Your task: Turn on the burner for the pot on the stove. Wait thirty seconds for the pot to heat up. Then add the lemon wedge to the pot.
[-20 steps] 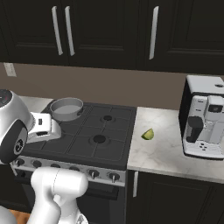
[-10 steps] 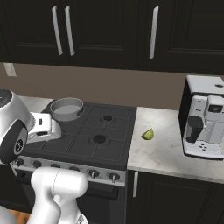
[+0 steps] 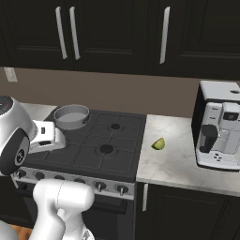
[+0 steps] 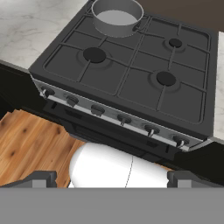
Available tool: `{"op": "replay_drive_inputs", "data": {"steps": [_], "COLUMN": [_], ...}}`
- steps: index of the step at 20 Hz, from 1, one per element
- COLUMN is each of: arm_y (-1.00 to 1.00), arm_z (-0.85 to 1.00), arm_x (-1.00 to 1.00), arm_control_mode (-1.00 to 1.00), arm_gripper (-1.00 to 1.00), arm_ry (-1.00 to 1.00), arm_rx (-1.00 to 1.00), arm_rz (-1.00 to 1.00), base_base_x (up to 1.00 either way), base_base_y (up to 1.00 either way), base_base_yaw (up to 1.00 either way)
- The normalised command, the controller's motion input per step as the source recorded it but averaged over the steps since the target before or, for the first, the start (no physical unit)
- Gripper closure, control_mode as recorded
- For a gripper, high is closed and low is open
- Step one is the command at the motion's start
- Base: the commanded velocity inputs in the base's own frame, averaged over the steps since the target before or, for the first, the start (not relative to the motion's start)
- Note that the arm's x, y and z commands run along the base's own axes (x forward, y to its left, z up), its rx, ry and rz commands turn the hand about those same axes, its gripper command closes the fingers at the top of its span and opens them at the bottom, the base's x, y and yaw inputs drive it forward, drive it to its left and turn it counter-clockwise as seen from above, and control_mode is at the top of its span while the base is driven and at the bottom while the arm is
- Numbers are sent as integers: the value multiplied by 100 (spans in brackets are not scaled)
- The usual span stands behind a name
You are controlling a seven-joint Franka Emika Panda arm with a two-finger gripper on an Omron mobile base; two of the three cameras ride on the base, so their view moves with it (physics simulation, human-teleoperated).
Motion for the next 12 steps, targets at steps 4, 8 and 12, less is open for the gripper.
{"op": "replay_drive_inputs", "data": {"steps": [4, 8, 12], "arm_y": [0, 0, 0], "arm_z": [0, 0, 0], "arm_x": [0, 0, 0], "arm_control_mode": [-100, -100, -100], "arm_gripper": [-100, -100, -100], "arm_ry": [0, 0, 0], "arm_rx": [0, 0, 0], "arm_rz": [0, 0, 0], "base_base_x": [0, 0, 0], "base_base_y": [0, 0, 0], "base_base_yaw": [0, 0, 0]}}
